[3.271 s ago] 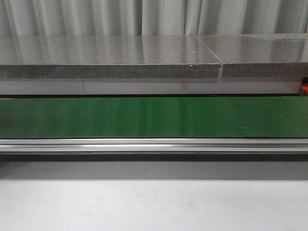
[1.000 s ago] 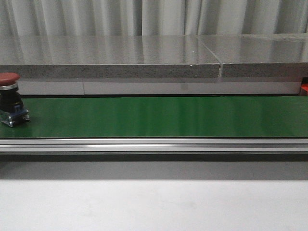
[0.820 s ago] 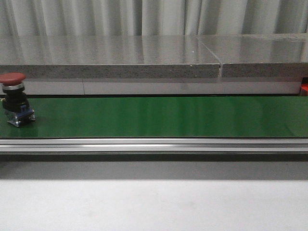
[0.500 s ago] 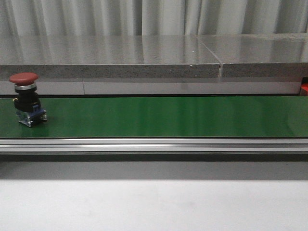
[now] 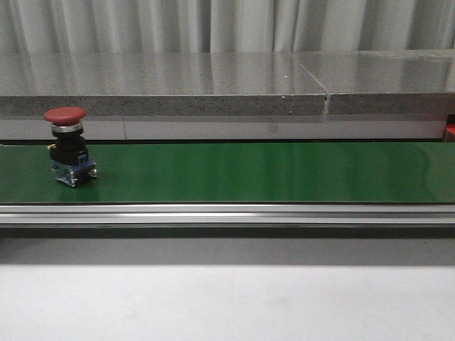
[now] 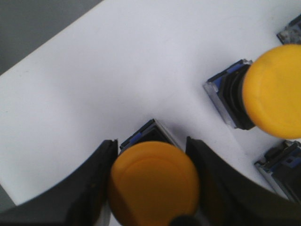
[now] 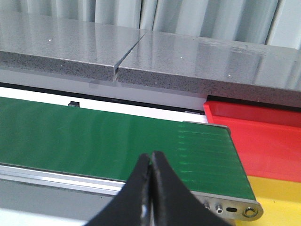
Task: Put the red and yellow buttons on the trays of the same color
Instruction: 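Move the left gripper to a yellow button and grasp it, then set the yellow button on the green belt and release it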
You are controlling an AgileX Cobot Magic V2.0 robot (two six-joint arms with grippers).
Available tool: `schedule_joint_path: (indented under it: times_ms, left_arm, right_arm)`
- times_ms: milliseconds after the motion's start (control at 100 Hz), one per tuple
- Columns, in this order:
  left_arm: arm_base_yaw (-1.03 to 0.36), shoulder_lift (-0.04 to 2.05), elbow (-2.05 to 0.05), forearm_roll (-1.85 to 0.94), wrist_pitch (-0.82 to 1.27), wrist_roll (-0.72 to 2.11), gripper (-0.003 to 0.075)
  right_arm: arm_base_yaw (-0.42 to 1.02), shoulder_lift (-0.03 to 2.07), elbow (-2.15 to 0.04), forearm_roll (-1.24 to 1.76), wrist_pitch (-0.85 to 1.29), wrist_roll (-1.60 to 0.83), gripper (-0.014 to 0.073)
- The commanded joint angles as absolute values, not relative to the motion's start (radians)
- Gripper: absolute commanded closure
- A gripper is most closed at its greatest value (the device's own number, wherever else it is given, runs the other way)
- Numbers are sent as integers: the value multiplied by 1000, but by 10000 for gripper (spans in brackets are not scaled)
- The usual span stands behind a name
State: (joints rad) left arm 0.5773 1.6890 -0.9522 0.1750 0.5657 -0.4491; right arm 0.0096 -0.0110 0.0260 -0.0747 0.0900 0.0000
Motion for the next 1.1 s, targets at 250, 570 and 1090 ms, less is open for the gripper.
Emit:
schedule_joint_path:
  times_ms: [250,570,1090]
  left_arm:
    - [576,1491,-1012,174,612,-461,739]
    - [438,1227,-1014,174,613,-389,739]
    - [33,1433,-1201,182,773,-274,739]
  right_arm:
    - [11,-25,17,-75,9,0,661]
    - [11,-25,17,-75,9,0,661]
    - [11,-25,17,-75,9,0,661]
